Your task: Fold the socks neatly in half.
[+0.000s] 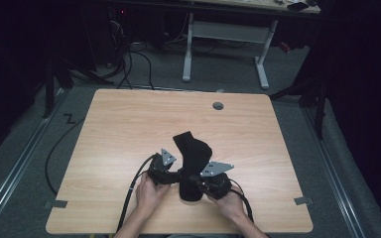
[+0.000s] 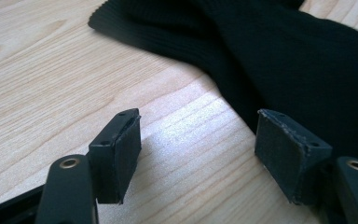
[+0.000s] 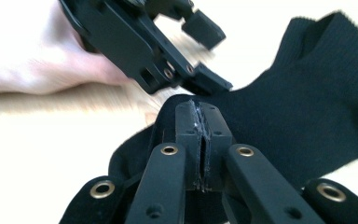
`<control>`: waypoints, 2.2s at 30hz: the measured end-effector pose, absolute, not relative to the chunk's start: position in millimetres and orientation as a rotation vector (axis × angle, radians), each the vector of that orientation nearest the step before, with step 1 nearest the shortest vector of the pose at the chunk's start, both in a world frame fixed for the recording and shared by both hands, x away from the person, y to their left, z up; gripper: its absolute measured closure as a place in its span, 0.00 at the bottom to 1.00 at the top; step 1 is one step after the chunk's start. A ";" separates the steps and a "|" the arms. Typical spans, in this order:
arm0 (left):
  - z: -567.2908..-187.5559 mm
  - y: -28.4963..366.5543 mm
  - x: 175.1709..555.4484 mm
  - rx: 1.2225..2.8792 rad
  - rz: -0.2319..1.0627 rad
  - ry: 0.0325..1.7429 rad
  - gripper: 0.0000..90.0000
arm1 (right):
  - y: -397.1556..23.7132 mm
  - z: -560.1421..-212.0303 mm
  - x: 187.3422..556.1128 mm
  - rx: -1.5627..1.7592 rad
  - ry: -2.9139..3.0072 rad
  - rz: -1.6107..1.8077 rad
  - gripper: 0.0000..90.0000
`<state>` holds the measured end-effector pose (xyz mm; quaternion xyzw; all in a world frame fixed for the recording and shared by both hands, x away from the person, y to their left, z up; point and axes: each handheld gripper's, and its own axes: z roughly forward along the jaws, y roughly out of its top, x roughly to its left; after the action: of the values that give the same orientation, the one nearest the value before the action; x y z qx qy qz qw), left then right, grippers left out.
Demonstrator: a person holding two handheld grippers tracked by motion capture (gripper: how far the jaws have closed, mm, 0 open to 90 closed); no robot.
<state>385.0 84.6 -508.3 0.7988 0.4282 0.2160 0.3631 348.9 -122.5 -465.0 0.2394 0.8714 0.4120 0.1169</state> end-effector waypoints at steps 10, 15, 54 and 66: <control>-508.2 81.8 386.4 2.046 0.580 1.127 0.36 | -118.0 -476.6 338.9 0.696 2.655 1.193 0.96; -508.2 83.8 388.5 2.037 0.546 1.140 0.36 | -115.7 -491.6 341.0 0.719 2.680 1.192 0.81; -457.3 52.4 483.8 2.145 0.365 1.146 0.41 | -114.6 -507.7 367.1 0.787 2.491 1.133 0.70; -472.8 51.3 492.2 2.199 0.279 1.140 0.62 | -115.0 -507.8 367.2 0.785 2.493 1.134 0.70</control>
<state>492.2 51.3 -472.8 0.8361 0.4336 0.1060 0.3188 367.2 -115.0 -507.8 0.2725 0.8657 0.3938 0.1457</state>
